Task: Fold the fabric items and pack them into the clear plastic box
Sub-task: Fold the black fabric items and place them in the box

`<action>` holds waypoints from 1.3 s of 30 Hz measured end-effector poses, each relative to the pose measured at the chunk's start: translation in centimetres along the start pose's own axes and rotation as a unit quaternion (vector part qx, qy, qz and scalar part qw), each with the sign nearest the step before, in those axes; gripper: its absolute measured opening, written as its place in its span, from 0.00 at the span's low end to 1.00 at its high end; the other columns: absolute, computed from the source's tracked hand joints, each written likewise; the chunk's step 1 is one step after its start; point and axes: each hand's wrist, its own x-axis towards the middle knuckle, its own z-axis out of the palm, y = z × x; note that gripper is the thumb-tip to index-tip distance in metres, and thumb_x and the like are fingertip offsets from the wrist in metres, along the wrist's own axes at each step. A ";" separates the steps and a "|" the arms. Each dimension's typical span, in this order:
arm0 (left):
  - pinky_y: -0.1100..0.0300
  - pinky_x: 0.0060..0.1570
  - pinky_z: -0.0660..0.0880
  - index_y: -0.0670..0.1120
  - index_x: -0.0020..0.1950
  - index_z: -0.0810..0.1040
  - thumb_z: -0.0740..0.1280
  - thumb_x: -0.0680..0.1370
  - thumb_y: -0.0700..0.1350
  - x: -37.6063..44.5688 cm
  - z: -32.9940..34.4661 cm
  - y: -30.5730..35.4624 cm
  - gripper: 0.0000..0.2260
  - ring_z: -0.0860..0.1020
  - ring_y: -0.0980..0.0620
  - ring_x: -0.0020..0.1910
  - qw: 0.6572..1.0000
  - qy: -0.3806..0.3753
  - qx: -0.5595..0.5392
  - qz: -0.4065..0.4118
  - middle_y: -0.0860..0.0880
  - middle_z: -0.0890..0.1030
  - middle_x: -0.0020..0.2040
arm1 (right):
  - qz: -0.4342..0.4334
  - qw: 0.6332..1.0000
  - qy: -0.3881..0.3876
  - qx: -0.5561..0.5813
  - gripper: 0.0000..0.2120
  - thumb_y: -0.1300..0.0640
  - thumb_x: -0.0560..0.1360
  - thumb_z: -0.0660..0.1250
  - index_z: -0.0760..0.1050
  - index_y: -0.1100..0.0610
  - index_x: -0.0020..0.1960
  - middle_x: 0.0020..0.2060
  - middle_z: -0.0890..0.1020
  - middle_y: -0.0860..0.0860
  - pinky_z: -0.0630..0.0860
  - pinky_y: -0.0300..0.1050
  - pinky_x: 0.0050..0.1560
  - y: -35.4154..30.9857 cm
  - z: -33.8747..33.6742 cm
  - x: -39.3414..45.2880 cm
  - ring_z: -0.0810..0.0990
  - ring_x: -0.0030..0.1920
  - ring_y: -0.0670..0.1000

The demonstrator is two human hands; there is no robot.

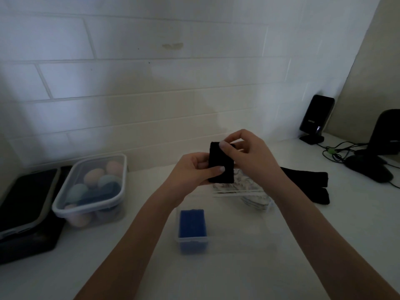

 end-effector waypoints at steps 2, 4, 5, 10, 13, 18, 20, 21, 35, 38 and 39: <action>0.61 0.46 0.81 0.47 0.50 0.80 0.70 0.72 0.36 -0.1 0.0 0.2 0.10 0.84 0.51 0.45 1.000 0.002 0.011 0.009 0.50 0.86 0.42 | -0.001 1.000 0.004 -0.022 0.11 0.49 0.74 0.67 0.76 0.57 0.44 0.38 0.82 0.53 0.81 0.54 0.41 0.0 0.3 0.0 0.82 0.39 0.53; 0.63 0.45 0.80 0.48 0.50 0.80 0.69 0.74 0.38 -0.2 0.2 0.5 0.08 0.84 0.53 0.44 0.999 0.000 0.026 0.021 0.52 0.86 0.43 | -0.030 0.998 0.011 -0.058 0.10 0.50 0.76 0.65 0.74 0.56 0.41 0.33 0.78 0.49 0.75 0.46 0.36 -0.2 0.5 -0.2 0.77 0.34 0.48; 0.63 0.45 0.80 0.49 0.50 0.80 0.67 0.75 0.40 -0.3 0.3 0.6 0.06 0.84 0.54 0.45 0.999 0.003 0.025 0.024 0.52 0.85 0.43 | -0.046 0.996 0.014 -0.078 0.09 0.51 0.76 0.65 0.74 0.55 0.41 0.32 0.77 0.47 0.72 0.42 0.36 -0.5 0.6 -0.4 0.75 0.34 0.46; 0.68 0.39 0.73 0.42 0.46 0.75 0.56 0.80 0.51 -0.7 1.8 1.2 0.15 0.75 0.61 0.37 0.973 0.112 0.175 0.099 0.49 0.77 0.38 | -0.083 0.989 0.013 -0.120 0.09 0.54 0.78 0.61 0.69 0.50 0.38 0.33 0.74 0.42 0.67 0.32 0.37 -1.2 1.2 -1.8 0.73 0.36 0.40; 0.69 0.29 0.67 0.43 0.42 0.67 0.53 0.81 0.50 -1.5 2.7 0.8 0.13 0.70 0.59 0.29 0.936 0.150 0.275 0.162 0.51 0.72 0.32 | -0.047 0.992 0.068 -0.100 0.12 0.55 0.80 0.56 0.69 0.55 0.39 0.32 0.72 0.45 0.66 0.30 0.33 -1.3 1.8 -2.5 0.71 0.34 0.43; 0.67 0.30 0.67 0.45 0.41 0.66 0.52 0.82 0.49 -2.9 3.2 0.5 0.13 0.69 0.55 0.29 0.930 0.147 0.289 0.175 0.51 0.71 0.31 | -0.038 0.990 0.066 -0.119 0.12 0.55 0.81 0.54 0.68 0.60 0.43 0.29 0.69 0.48 0.65 0.27 0.29 -1.8 2.4 -4.6 0.67 0.30 0.42; 0.69 0.30 0.67 0.45 0.40 0.68 0.53 0.82 0.49 -3.3 2.8 0.8 0.13 0.69 0.56 0.30 0.935 0.136 0.296 0.143 0.51 0.72 0.32 | -0.049 0.987 0.074 -0.133 0.11 0.54 0.81 0.55 0.69 0.59 0.45 0.30 0.70 0.45 0.66 0.26 0.29 -2.0 2.4 -5.2 0.68 0.31 0.40; 0.70 0.29 0.68 0.45 0.41 0.70 0.55 0.81 0.49 -3.5 2.4 1.0 0.13 0.71 0.56 0.30 0.938 0.119 0.301 0.121 0.51 0.73 0.32 | -0.044 0.987 0.075 -0.135 0.09 0.54 0.80 0.56 0.70 0.58 0.47 0.31 0.70 0.44 0.66 0.27 0.29 -1.9 2.3 -5.4 0.68 0.32 0.39; 0.61 0.45 0.76 0.44 0.46 0.81 0.69 0.72 0.37 -7.7 -1.1 1.2 0.05 0.80 0.50 0.41 0.866 0.002 0.495 0.067 0.47 0.82 0.41 | 0.144 0.970 -0.155 -0.122 0.07 0.62 0.77 0.64 0.65 0.55 0.48 0.41 0.79 0.60 0.80 0.40 0.30 0.2 0.0 -7.8 0.79 0.34 0.51; 0.61 0.48 0.78 0.42 0.48 0.81 0.69 0.70 0.33 -7.8 -1.1 1.2 0.10 0.82 0.50 0.44 0.863 -0.033 0.501 0.050 0.43 0.84 0.46 | 0.131 0.958 -0.166 -0.194 0.09 0.61 0.76 0.65 0.65 0.54 0.48 0.40 0.77 0.56 0.80 0.48 0.39 0.8 0.5 -7.6 0.79 0.38 0.54; 0.59 0.49 0.79 0.42 0.49 0.81 0.70 0.69 0.32 -7.7 -1.1 1.2 0.11 0.82 0.50 0.44 0.862 -0.042 0.503 0.044 0.43 0.84 0.46 | 0.117 0.951 -0.172 -0.229 0.09 0.60 0.75 0.66 0.65 0.54 0.48 0.38 0.76 0.53 0.77 0.47 0.39 1.0 0.7 -7.6 0.77 0.37 0.52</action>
